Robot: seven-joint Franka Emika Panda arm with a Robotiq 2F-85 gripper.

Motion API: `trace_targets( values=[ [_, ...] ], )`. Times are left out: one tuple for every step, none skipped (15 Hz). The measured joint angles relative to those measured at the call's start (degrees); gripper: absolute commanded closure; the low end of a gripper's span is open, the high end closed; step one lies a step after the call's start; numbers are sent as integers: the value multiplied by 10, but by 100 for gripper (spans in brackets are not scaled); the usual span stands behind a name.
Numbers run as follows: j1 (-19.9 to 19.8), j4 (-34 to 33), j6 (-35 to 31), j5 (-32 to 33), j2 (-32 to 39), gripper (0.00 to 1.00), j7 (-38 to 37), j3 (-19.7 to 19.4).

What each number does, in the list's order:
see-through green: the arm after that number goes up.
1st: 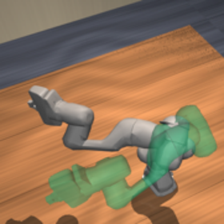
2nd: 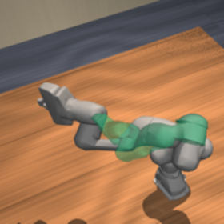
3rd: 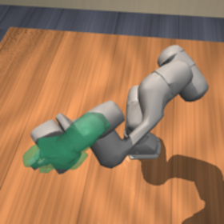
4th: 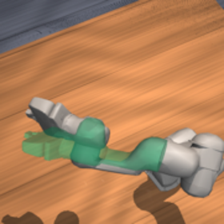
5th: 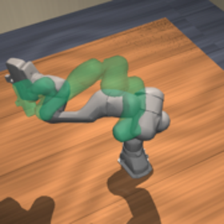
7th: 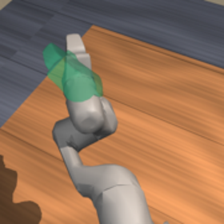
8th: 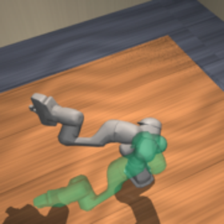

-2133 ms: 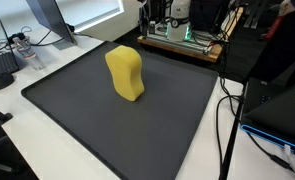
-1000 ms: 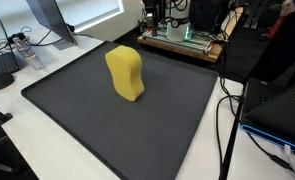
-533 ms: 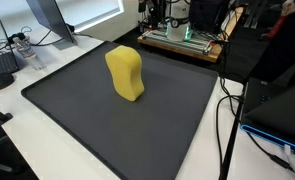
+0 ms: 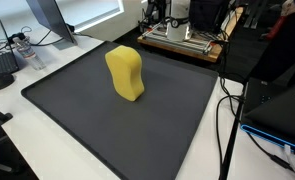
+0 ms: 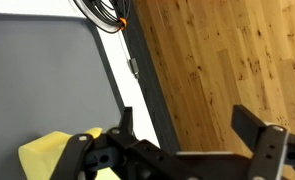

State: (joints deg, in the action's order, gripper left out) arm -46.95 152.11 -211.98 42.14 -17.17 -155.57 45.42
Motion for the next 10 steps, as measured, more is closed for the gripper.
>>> trace_targets(
  values=[
    [0, 0, 1, -1, -4, 0, 0, -1],
    [0, 0, 2, -1, -5, 0, 0, -3],
    [0, 0, 2, -1, -5, 0, 0, -4],
    [0, 0, 2, -1, -4, 0, 4, -4],
    [1, 0, 12, 0, -4, 0, 4, -4],
    [2, 0, 29, 0, -4, 0, 4, -3],
    [5, 0, 52, 2, -4, 0, 3, -3],
    [13, -1, 79, 4, -4, 0, 2, -4],
    [22, -1, 106, 4, -4, 0, 2, -5],
    [34, -1, 135, 4, -3, 0, 2, -7]
  ],
)
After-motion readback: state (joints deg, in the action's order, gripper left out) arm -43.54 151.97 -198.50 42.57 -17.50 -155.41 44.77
